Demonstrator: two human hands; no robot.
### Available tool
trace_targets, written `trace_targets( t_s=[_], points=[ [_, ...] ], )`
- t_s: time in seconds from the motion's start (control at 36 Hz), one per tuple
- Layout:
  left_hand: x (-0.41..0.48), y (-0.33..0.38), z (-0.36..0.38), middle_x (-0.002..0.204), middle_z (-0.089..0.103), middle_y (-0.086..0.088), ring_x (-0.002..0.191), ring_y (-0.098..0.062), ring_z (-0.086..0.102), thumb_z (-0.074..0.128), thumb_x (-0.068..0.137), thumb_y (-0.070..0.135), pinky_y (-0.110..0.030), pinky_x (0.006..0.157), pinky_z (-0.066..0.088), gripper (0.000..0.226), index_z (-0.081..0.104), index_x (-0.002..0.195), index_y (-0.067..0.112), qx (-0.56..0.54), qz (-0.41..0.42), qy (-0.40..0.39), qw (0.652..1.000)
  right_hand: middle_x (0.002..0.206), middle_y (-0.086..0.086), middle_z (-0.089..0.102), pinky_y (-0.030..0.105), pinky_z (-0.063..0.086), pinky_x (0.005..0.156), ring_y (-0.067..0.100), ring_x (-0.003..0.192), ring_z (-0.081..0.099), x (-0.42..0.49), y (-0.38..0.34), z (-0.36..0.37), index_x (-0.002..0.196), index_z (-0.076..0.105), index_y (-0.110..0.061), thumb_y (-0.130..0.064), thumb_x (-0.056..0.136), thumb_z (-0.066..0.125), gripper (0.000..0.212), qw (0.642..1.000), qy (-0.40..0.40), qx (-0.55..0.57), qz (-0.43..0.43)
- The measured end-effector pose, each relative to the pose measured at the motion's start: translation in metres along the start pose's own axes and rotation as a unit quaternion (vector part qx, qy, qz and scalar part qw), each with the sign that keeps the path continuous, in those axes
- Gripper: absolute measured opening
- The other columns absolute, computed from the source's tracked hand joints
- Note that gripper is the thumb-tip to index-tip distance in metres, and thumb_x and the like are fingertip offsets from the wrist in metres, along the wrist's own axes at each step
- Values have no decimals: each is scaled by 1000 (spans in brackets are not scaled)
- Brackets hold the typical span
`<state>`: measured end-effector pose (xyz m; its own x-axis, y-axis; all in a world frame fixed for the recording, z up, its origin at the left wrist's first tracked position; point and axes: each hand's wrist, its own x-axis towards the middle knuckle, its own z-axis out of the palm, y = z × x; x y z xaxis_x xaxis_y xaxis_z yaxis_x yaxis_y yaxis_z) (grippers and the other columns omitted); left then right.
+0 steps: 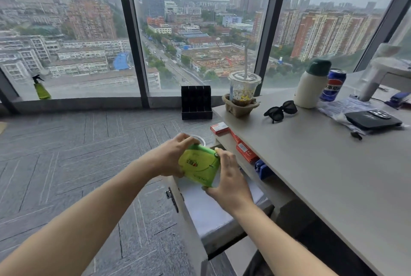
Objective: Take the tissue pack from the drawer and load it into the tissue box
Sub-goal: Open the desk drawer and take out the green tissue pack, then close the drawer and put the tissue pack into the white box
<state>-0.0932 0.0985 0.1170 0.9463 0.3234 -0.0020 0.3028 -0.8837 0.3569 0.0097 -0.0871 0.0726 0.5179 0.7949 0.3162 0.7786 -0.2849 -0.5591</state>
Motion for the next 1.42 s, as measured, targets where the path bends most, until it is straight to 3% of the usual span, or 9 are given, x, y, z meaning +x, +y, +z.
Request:
trace_targets(
  t_s=[0.25, 0.39, 0.47, 0.58, 0.83, 0.94, 1.14, 1.33, 1.42],
  points=[
    [-8, 54, -41, 142, 34, 15, 123, 1, 41, 89, 59, 26, -9, 96, 38, 101, 36, 144, 42, -117, 113, 68, 984, 133, -9, 33, 36, 55, 80, 13, 113, 44, -22, -10, -96, 135, 30, -38, -38, 67, 81, 85, 995, 63, 37, -69],
    [17, 112, -36, 149, 37, 11, 123, -5, 46, 91, 59, 29, -11, 88, 42, 98, 42, 143, 38, -180, 158, 84, 967, 128, -10, 36, 21, 48, 89, 6, 105, 49, -53, 11, -162, 129, 36, -47, -41, 67, 82, 77, 996, 68, 56, 1],
    [30, 150, -23, 137, 53, 7, 93, 8, 59, 90, 62, 20, -10, 82, 49, 89, 48, 139, 34, -254, 149, 69, 953, 122, -11, 38, 7, 44, 75, 3, 97, 52, -74, 27, -191, 123, 37, -53, -42, 66, 82, 73, 992, 73, 79, 73],
    [47, 187, 6, 130, 62, 3, 102, -16, 68, 88, 64, 18, -35, 86, 59, 84, 50, 137, 35, -310, 132, 31, 941, 120, -6, 41, 12, 37, 72, 12, 97, 52, -97, 48, -215, 126, 36, -48, -41, 70, 79, 71, 984, 69, 67, 152],
    [60, 211, 27, 136, 58, 7, 119, -18, 59, 88, 65, 24, -42, 101, 51, 79, 54, 136, 30, -336, 121, 16, 934, 137, 0, 47, 41, 38, 100, 28, 120, 46, -109, 70, -226, 131, 30, -52, -62, 70, 68, 72, 969, 41, -61, 236],
    [54, 198, 18, 136, 61, 6, 111, -18, 65, 85, 69, 28, -38, 94, 56, 72, 56, 135, 29, -312, 127, 14, 941, 153, -1, 32, 43, 35, 104, 29, 129, 40, -103, 57, -222, 130, 45, -39, -61, 70, 68, 68, 964, 82, -171, 186],
    [5, 144, -9, 124, 68, 11, 107, -3, 66, 73, 69, 50, -27, 94, 53, 60, 64, 123, 28, -320, 87, 87, 939, 117, -8, 60, 35, 41, 88, 18, 104, 52, -96, -2, -177, 104, 63, -27, -55, 78, 63, 38, 949, 252, -188, 9],
    [-65, 58, 0, 117, 68, 10, 102, 3, 63, 76, 79, 29, -10, 83, 48, 41, 64, 118, 29, -265, -19, 126, 956, 109, -15, 62, 32, 40, 90, 9, 105, 54, -111, -33, -86, 101, 64, -30, -45, 81, 67, 25, 981, 162, -86, -67],
    [-93, 22, 21, 133, 61, -1, 119, -15, 57, 77, 78, 35, -35, 101, 48, 58, 57, 131, 21, -191, -102, 121, 969, 109, -18, 60, 32, 41, 92, 4, 105, 51, -124, -33, -45, 103, 63, -34, -51, 80, 65, 28, 994, 73, -46, -61]
  ],
)
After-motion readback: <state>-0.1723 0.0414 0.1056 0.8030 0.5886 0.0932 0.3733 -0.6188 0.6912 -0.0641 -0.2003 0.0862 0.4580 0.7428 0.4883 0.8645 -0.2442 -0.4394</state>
